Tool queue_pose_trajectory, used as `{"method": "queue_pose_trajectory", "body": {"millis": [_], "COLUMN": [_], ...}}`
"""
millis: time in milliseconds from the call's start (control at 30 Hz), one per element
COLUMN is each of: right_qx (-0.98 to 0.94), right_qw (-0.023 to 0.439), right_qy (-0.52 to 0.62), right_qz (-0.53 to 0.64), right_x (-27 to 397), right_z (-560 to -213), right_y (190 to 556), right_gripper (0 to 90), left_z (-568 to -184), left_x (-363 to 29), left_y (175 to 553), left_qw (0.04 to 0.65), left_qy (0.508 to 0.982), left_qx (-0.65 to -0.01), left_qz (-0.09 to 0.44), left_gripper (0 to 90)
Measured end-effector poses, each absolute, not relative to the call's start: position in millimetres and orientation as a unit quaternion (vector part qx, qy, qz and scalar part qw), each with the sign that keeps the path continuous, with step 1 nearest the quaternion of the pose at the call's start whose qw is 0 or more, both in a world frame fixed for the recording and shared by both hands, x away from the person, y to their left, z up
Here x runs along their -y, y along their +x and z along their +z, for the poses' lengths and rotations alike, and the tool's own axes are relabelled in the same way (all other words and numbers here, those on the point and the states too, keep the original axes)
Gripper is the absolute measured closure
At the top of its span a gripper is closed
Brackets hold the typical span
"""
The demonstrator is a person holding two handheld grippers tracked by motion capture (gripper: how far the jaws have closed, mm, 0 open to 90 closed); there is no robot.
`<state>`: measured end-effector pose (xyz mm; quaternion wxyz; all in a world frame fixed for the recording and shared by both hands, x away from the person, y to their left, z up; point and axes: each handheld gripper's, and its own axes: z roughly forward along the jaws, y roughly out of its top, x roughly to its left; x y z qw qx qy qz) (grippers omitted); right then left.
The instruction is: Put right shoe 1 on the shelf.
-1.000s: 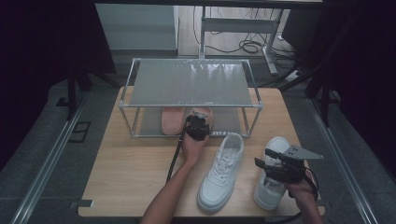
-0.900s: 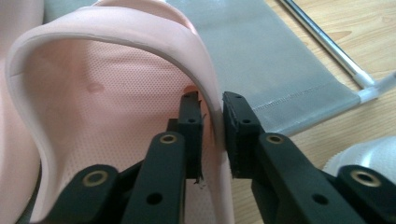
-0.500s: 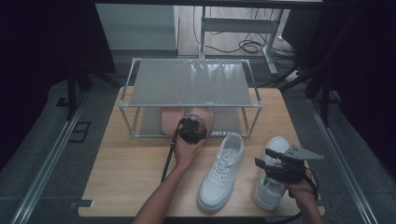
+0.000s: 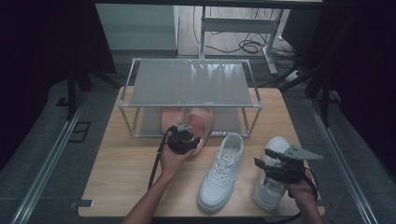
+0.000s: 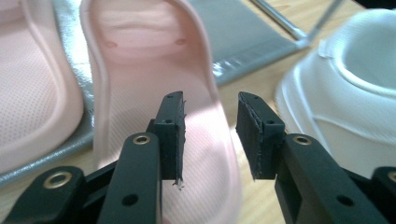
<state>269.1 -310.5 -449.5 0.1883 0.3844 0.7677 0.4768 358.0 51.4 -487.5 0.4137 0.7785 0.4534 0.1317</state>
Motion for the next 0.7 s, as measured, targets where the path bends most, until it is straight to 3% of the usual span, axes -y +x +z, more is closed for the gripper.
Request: {"method": "queue_pose_trajectory", "body": {"millis": [300, 700], "right_qx": [-0.768, -0.771], "right_qw": [0.188, 0.187], "right_qy": [0.384, 0.384], "right_qz": [0.476, 0.473], "right_x": [309.6, 307.4], "right_z": [-450.0, -451.3], "right_y": [269.1, 269.3], "right_gripper": [39.5, 39.5], "left_z": [-487.9, -487.6], "left_x": [-70.6, -92.1], "left_y": [340.3, 320.2], "left_qw": [0.413, 0.406], "left_qy": [0.801, 0.832], "left_qx": [-0.418, -0.364], "left_qz": [0.113, 0.102], "left_gripper": [68.1, 86.8]}}
